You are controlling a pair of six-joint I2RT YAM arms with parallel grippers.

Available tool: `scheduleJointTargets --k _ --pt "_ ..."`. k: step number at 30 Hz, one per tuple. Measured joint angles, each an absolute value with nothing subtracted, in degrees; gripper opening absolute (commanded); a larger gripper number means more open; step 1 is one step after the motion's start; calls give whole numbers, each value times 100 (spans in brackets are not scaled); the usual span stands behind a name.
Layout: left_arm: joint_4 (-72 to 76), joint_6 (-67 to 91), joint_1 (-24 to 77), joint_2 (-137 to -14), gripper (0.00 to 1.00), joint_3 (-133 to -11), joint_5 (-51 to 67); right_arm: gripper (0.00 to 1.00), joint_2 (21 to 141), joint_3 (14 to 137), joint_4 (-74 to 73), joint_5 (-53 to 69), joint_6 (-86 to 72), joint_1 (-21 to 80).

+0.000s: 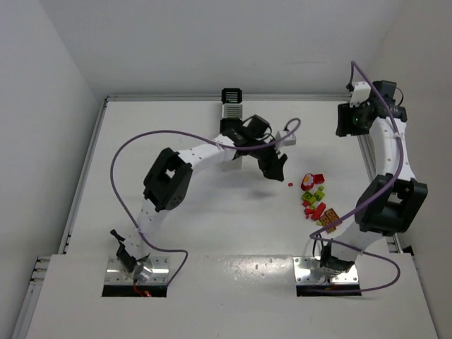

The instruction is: Sort the legos into containers by color

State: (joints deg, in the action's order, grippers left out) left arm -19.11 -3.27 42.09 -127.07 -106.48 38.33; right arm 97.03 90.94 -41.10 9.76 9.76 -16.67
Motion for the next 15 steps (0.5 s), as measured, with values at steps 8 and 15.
scheduleJointTargets --k 8,15 --pt "-2388 -1916 4998 -12949 67 -10639 4757 53 8993 7898 -4556 1074 1190 -1726" --pt "-1990 -2058 5103 -13353 45 -10943 5253 53 8978 7861 -4495 1315 1173 -2021"
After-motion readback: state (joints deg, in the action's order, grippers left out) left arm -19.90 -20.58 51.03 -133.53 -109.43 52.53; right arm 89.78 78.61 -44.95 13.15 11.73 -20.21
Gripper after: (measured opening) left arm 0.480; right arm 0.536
